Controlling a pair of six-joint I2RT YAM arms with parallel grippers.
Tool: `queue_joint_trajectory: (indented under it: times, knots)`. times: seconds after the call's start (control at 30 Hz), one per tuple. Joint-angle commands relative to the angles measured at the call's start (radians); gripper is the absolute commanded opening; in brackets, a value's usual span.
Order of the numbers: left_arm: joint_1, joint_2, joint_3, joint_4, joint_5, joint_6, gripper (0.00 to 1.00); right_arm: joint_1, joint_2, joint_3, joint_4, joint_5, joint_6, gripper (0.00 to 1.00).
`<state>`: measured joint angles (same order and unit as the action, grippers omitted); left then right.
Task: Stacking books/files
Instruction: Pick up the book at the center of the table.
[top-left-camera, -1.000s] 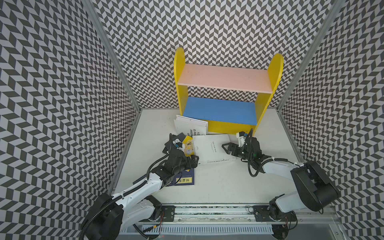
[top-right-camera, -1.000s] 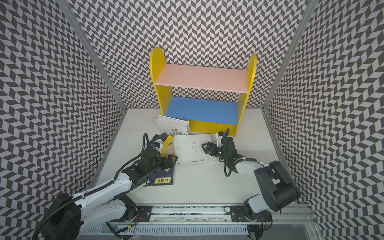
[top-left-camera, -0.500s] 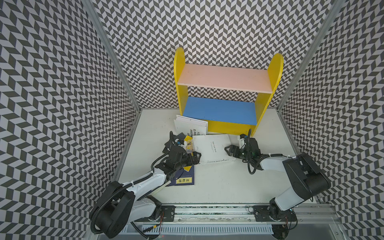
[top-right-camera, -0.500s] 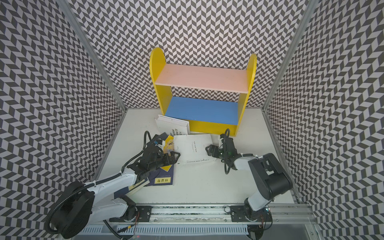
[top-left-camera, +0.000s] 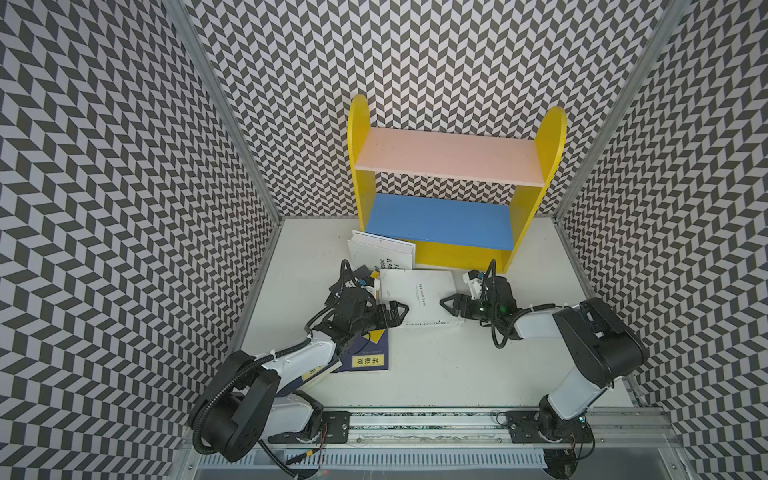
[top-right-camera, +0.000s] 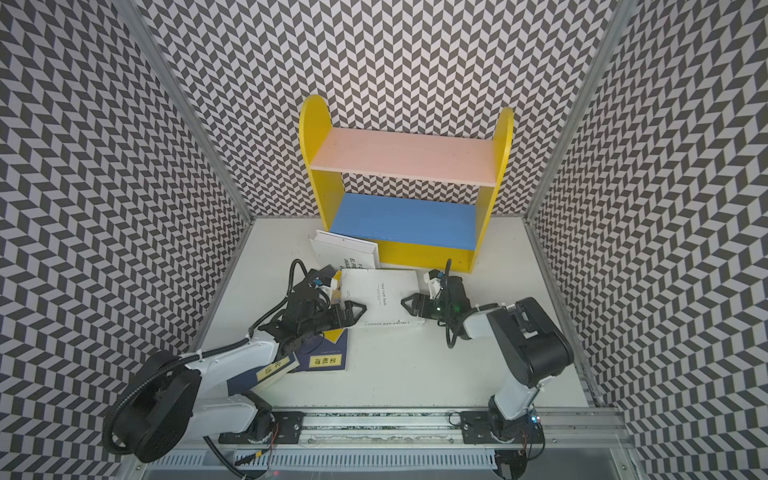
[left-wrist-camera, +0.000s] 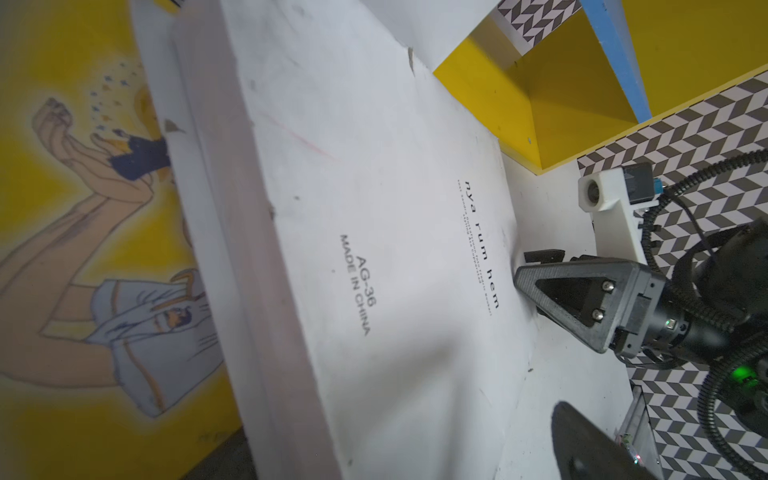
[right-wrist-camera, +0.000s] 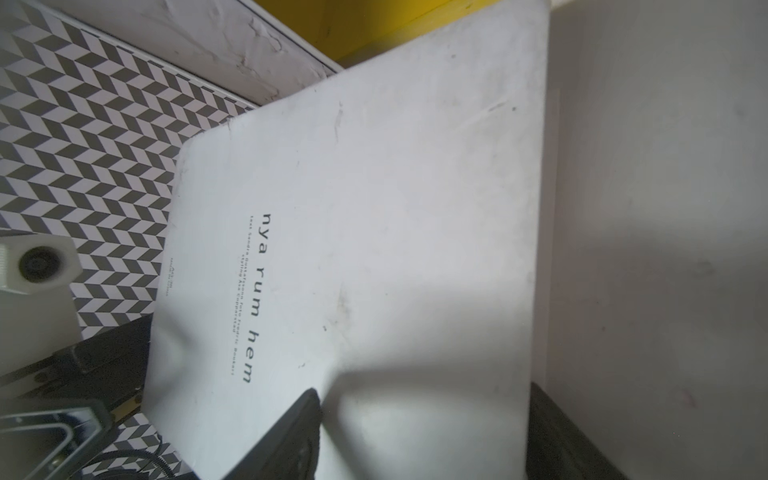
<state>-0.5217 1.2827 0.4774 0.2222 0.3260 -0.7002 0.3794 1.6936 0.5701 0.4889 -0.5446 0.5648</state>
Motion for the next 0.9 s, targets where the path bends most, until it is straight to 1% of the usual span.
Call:
queue_joint_trajectory:
  times: [0.0,0.1,0.2,0.37,0.47,0.57,0.6,0.7,0.73,0.87]
  knots:
    - [0.011,-0.033,0.026,0.038,0.079,-0.023,0.99,0.016,0.027,-0.007,0.032,-0.035,0.007,0.70]
    - [0.022,-0.053,0.029,0.061,0.137,-0.042,0.94,0.016,0.025,-0.007,0.045,-0.047,0.014,0.70]
    - [0.024,-0.056,0.036,0.055,0.165,-0.054,0.84,0.016,0.011,-0.014,0.060,-0.062,0.021,0.70]
    - [0.024,-0.063,0.049,-0.010,0.126,-0.035,0.69,0.016,-0.038,-0.022,0.058,-0.064,0.029,0.71]
    - [0.024,-0.066,0.067,-0.064,0.096,-0.014,0.58,0.015,-0.072,-0.020,0.044,-0.061,0.030,0.72]
    - [0.024,-0.082,0.063,-0.066,0.087,-0.013,0.51,0.013,-0.100,-0.016,0.029,-0.064,0.026,0.74]
    - [0.024,-0.089,0.063,-0.064,0.084,-0.012,0.46,0.013,-0.109,-0.012,0.021,-0.062,0.026,0.74]
    - [0.025,-0.106,0.070,-0.070,0.082,-0.002,0.38,0.007,-0.134,0.000,-0.001,-0.064,0.027,0.77]
    - [0.026,-0.111,0.076,-0.080,0.078,0.003,0.34,0.004,-0.144,0.010,-0.016,-0.064,0.024,0.77]
    - [0.031,-0.139,0.098,-0.111,0.116,0.033,0.26,-0.022,-0.203,0.057,-0.090,-0.072,0.011,0.79]
